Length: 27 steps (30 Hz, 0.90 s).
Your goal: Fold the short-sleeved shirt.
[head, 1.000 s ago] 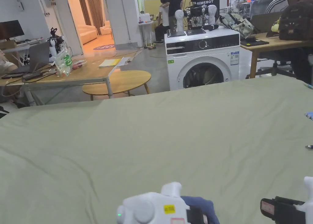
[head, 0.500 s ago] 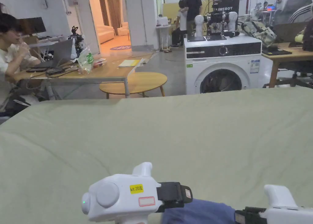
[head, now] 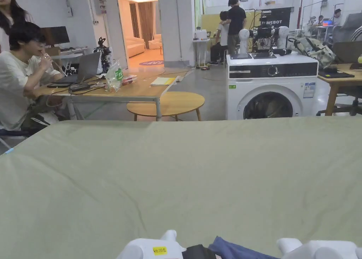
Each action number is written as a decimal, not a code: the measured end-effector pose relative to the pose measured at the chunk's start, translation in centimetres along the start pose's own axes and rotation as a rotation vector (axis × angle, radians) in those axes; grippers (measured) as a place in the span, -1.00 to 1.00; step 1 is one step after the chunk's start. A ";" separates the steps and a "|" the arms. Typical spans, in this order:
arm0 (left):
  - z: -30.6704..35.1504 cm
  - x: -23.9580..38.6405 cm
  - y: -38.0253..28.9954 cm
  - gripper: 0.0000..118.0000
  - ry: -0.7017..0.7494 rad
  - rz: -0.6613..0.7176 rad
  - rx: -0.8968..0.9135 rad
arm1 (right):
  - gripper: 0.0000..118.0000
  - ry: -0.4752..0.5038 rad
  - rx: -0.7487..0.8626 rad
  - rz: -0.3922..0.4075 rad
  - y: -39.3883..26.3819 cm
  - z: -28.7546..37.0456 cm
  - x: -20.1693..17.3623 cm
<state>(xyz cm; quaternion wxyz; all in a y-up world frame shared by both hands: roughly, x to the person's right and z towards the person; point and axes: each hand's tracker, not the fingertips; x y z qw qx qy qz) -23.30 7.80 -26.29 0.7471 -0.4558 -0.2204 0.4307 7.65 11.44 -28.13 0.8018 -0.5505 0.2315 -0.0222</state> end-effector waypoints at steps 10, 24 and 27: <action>0.5 -0.4 -1.2 -0.56 0.012 -0.089 0.072 | -1.00 0.004 0.020 -0.021 -0.3 0.0 0.2; 26.8 -8.6 3.3 -0.59 0.091 0.054 0.530 | -1.00 0.232 0.320 0.302 8.1 -3.7 -21.7; 32.1 -13.1 5.1 -0.59 0.228 0.107 0.582 | -1.00 0.335 0.266 0.304 9.5 -7.5 -26.9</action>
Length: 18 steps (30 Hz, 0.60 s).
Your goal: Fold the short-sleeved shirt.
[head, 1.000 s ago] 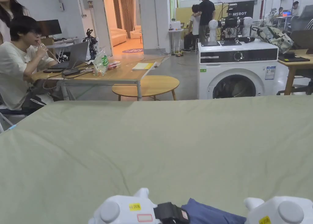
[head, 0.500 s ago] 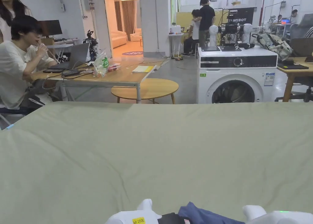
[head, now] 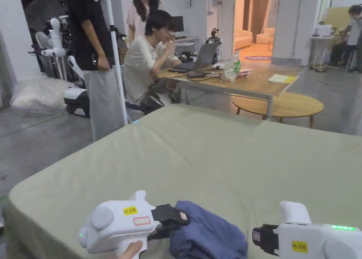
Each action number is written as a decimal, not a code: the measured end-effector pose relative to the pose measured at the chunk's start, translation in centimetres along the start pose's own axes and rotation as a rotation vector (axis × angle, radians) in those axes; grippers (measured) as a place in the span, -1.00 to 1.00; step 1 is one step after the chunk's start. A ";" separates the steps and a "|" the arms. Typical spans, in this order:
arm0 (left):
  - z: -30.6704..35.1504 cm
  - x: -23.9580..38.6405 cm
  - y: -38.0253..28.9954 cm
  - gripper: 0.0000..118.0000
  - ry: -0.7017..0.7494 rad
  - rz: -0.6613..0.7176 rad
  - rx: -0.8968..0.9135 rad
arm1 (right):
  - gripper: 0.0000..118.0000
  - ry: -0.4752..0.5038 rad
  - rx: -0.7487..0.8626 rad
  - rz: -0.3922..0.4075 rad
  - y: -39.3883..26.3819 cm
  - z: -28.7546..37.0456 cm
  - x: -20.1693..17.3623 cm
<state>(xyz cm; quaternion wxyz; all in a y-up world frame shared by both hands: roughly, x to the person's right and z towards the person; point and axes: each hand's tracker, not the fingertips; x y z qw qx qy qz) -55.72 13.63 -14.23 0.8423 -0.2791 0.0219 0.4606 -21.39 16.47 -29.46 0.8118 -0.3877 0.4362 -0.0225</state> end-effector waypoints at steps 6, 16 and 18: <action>1.6 -5.6 6.3 -0.59 0.155 0.069 0.085 | -1.00 0.031 -0.081 0.050 1.3 -5.9 -3.0; 6.9 2.4 6.1 -0.43 0.444 -0.458 0.217 | -1.00 -0.020 0.045 -0.036 -0.3 1.9 1.8; 8.1 5.9 4.4 -0.43 0.387 -0.561 0.268 | -1.00 -0.066 0.082 -0.027 -0.9 4.7 2.4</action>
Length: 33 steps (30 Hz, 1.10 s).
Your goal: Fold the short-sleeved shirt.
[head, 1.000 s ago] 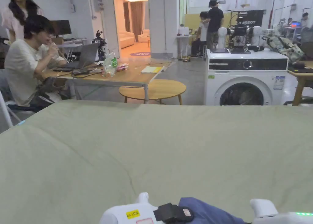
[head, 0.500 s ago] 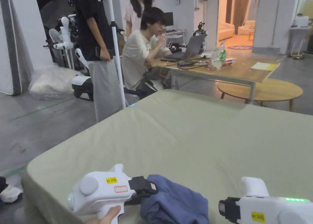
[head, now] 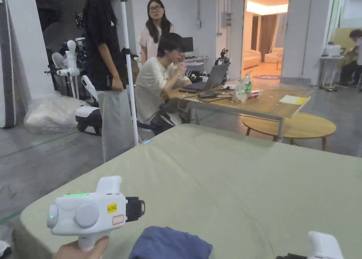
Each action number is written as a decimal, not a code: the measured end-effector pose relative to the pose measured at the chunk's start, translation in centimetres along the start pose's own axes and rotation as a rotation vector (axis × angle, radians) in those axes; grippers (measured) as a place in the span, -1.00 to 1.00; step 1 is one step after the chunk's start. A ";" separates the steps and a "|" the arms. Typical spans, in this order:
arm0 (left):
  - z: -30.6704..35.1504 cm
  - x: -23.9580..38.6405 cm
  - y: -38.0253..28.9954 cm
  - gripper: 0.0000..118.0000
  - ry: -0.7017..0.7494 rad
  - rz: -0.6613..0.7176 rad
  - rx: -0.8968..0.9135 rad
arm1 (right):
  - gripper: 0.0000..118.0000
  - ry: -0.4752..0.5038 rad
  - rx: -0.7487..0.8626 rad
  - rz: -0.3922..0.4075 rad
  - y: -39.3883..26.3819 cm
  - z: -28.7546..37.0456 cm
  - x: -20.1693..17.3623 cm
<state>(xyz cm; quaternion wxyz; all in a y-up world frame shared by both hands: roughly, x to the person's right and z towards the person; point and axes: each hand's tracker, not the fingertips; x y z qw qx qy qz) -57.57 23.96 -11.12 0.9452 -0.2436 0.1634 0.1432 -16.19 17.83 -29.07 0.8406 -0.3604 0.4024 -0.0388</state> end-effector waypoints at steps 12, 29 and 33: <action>7.3 25.6 -1.3 -0.43 -0.381 -0.320 0.345 | -1.00 -0.379 0.350 0.134 -2.0 21.6 6.1; 4.3 37.7 -4.8 -1.00 -0.458 -0.369 0.320 | -1.00 -0.694 0.634 0.154 -4.6 30.0 10.4; 4.3 36.4 -4.1 -1.00 -0.428 -0.317 0.308 | -1.00 -0.658 0.627 0.145 -4.4 29.5 10.4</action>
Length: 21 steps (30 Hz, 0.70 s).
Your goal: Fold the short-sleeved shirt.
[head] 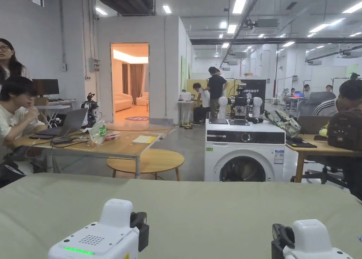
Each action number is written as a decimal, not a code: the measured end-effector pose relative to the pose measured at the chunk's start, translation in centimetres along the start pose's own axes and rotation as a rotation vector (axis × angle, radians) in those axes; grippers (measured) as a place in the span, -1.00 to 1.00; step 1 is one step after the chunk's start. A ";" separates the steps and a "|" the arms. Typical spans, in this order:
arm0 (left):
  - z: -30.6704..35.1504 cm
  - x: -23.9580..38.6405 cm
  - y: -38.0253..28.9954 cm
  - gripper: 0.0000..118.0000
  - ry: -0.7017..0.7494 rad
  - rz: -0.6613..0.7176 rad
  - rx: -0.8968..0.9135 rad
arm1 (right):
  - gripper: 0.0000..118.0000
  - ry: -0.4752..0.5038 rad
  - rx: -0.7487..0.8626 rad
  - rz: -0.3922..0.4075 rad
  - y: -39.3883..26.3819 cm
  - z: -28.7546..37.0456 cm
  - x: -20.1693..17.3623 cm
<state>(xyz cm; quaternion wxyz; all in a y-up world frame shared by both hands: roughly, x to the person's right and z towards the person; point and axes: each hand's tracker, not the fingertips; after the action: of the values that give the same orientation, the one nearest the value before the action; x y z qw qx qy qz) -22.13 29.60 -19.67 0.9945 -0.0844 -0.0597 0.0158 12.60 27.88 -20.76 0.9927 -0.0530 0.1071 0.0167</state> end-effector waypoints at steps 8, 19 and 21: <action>0.7 -1.9 0.3 -1.00 0.044 0.011 0.007 | -1.00 0.017 -0.012 0.009 0.1 -1.1 -1.8; 0.7 -2.0 0.0 0.27 0.077 -0.007 -0.007 | 0.41 0.004 -0.018 -0.001 -0.1 -1.7 -2.4; 0.7 -1.6 -0.2 0.57 0.099 -0.039 -0.011 | 0.50 -0.014 -0.012 -0.001 -0.3 -1.7 -2.4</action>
<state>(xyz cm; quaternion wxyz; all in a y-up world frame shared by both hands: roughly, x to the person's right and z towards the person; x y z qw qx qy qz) -23.76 29.45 -19.17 0.9959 -0.0893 -0.0120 -0.0081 9.87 27.36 -21.89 0.9931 -0.0591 0.1001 0.0174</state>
